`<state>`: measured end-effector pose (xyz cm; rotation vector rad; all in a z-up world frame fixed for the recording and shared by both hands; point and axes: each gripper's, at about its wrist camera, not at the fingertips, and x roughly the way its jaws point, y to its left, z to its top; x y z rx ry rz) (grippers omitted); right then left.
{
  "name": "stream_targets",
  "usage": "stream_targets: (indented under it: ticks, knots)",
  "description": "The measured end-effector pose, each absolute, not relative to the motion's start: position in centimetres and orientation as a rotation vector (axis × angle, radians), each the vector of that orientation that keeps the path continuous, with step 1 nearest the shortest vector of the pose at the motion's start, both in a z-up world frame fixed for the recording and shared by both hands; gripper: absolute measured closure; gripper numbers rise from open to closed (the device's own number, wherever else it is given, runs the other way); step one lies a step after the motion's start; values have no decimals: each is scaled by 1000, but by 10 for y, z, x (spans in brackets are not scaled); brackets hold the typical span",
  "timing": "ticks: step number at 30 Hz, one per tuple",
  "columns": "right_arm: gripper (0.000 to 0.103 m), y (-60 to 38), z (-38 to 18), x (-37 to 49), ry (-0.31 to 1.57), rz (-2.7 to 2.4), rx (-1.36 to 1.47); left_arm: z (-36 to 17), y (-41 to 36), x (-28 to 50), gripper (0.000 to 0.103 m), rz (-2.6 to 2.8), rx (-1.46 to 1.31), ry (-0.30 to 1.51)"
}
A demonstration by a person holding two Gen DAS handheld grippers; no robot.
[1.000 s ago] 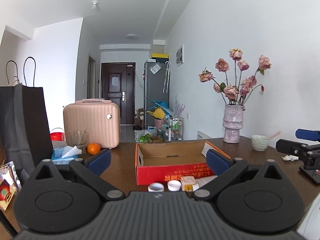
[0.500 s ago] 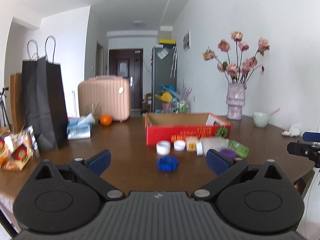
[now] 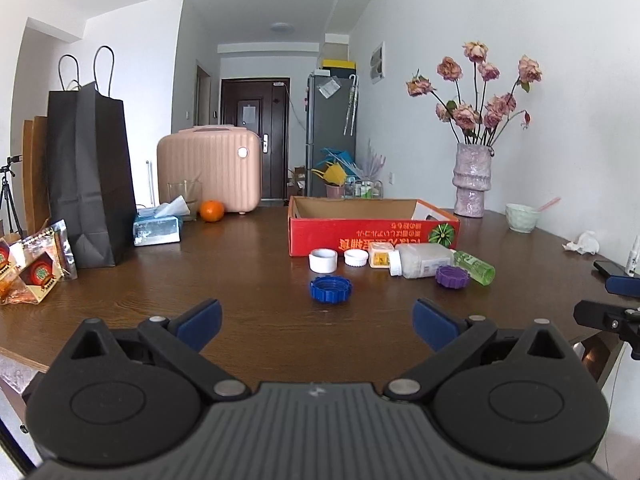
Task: Organize rigid objects
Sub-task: 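Grasp the blue cap with the left tool while the right tool grasps the purple cap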
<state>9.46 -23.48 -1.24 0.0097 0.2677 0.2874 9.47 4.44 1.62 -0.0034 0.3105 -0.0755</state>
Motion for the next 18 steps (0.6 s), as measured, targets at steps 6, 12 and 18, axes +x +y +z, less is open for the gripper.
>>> stream_targets:
  ticks: [6,12,18]
  knots:
    - [0,-240,-21,111,305,262,28,6,42,113,0,-83,-10,356]
    - [1,-241,-25,143,366,240,48,3,39,145,0,-90,10,392]
    - [6,-239,-21,186,421,237,47,4,36,193,0,-114,12,426]
